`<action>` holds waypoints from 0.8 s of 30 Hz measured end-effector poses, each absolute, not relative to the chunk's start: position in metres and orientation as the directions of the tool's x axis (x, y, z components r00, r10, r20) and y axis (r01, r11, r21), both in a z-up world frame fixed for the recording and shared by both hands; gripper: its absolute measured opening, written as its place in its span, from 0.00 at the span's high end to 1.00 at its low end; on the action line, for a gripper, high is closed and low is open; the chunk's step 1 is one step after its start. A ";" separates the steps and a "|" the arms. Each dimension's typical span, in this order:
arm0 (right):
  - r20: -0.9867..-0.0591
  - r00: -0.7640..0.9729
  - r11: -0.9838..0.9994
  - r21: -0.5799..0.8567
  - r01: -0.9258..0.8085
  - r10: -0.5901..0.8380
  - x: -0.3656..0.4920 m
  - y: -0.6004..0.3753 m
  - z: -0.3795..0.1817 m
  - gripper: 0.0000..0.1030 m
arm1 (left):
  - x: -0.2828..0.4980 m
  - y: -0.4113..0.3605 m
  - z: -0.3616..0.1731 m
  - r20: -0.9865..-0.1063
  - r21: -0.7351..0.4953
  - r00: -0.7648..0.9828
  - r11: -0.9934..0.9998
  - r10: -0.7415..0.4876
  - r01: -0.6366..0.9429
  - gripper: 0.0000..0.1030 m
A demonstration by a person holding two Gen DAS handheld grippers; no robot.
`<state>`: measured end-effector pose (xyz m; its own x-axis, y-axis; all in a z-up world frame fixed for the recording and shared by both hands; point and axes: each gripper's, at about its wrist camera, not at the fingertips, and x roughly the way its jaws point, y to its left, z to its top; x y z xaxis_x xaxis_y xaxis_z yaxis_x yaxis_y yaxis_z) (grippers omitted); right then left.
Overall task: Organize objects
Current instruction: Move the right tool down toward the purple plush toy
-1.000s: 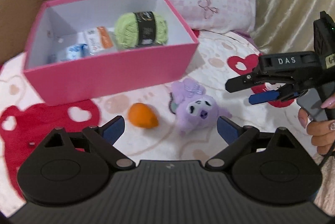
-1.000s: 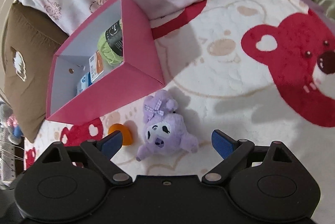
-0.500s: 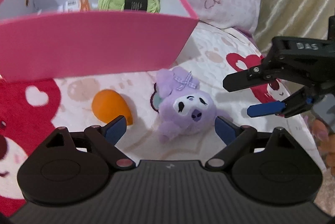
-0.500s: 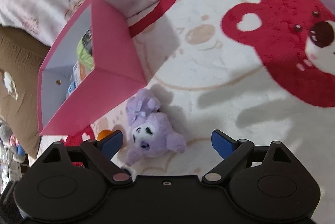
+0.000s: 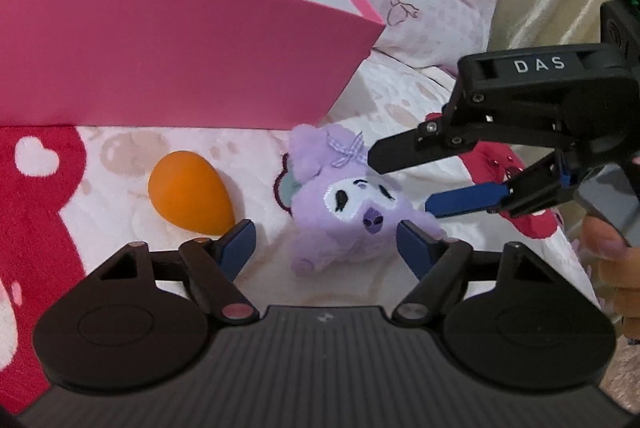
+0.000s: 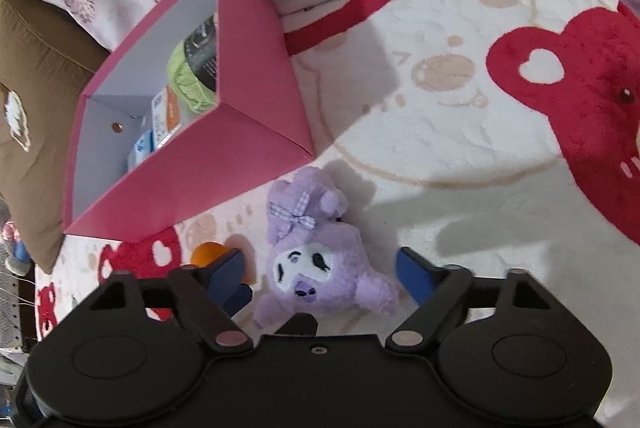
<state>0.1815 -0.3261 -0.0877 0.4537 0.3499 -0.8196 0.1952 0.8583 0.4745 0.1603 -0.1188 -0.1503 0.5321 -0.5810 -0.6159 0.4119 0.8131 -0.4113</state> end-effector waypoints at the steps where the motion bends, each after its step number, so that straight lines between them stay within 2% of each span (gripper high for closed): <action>1: -0.823 0.448 0.855 0.476 0.207 0.349 0.182 -0.327 -0.090 0.23 | 0.161 -0.118 -0.152 -0.621 -0.408 0.534 0.818 -0.574 0.406 0.33; 2: -0.823 0.446 0.849 0.481 0.217 0.352 0.183 -0.327 -0.092 0.24 | 0.162 -0.118 -0.153 -0.622 -0.409 0.533 0.818 -0.574 0.404 0.39; 4: -0.818 0.445 0.839 0.496 0.223 0.365 0.184 -0.327 -0.095 0.27 | 0.164 -0.116 -0.155 -0.619 -0.418 0.535 0.818 -0.575 0.396 0.42; 8: -0.819 0.442 0.843 0.492 0.216 0.365 0.187 -0.323 -0.098 0.35 | 0.167 -0.118 -0.155 -0.597 -0.435 0.527 0.796 -0.605 0.420 0.54; 10: -0.831 0.432 0.853 0.474 0.218 0.351 0.190 -0.321 -0.101 0.46 | 0.168 -0.118 -0.158 -0.601 -0.448 0.514 0.791 -0.612 0.418 0.54; 11: -0.840 0.421 0.859 0.461 0.223 0.342 0.191 -0.321 -0.104 0.47 | 0.169 -0.117 -0.161 -0.605 -0.457 0.508 0.790 -0.613 0.408 0.54; 20: -0.855 0.407 0.866 0.440 0.237 0.322 0.195 -0.318 -0.112 0.49 | 0.170 -0.119 -0.164 -0.611 -0.479 0.495 0.787 -0.617 0.390 0.50; 24: -0.866 0.423 0.912 0.369 0.177 0.268 0.196 -0.306 -0.104 0.53 | 0.169 -0.116 -0.167 -0.603 -0.493 0.492 0.778 -0.628 0.389 0.50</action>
